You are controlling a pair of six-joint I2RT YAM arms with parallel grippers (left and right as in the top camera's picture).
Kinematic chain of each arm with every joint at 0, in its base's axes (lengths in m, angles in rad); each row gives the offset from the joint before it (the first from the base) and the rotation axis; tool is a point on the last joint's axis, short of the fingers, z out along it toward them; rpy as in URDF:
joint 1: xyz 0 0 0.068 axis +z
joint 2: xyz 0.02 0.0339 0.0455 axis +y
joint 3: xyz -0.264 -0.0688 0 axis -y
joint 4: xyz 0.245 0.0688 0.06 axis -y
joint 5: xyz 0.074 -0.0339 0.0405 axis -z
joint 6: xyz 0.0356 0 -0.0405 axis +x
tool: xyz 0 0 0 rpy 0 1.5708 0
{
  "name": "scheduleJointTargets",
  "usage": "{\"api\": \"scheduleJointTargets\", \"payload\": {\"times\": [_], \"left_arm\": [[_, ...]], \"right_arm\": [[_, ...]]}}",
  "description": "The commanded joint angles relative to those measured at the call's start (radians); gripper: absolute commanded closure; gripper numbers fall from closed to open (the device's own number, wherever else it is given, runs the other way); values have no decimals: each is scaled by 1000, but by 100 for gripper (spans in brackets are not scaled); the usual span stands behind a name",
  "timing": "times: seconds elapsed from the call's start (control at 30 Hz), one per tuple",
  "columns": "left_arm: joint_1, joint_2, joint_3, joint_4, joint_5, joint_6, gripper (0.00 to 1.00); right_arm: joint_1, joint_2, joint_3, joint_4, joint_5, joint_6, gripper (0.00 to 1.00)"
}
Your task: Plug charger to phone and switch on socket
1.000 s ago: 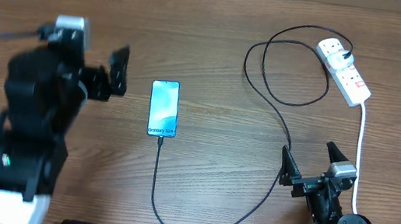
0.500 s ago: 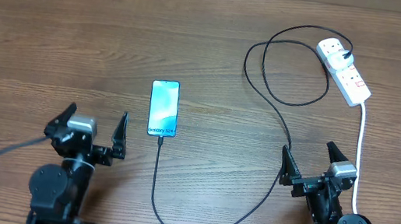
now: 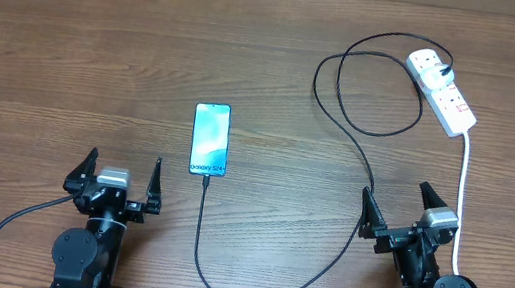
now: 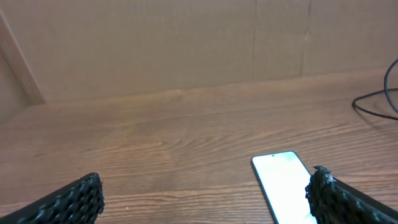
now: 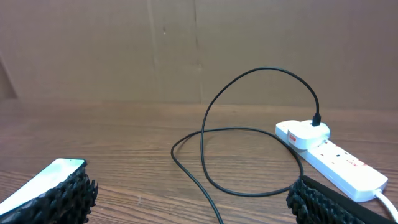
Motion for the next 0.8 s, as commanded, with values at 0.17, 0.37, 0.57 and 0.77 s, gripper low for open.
{"api": "scheduleJointTargets", "payload": {"times": [0.17,0.37,0.57,0.77], "left_arm": [[2,-47,-45,0,-15,69,0],[2,-47,-45,0,-15,74,1],[2,-47,-59,34,-14,71,0],[2,-47,-59,31,-14,71,0]], "right_arm": [[6,-10,-10,4,-5,-4,0],[6,-10,-10,4,-5,-5,0],[6,-10,-10,4,-5,-5,0],[6,-10,-10,4,-5,-5,0]]}}
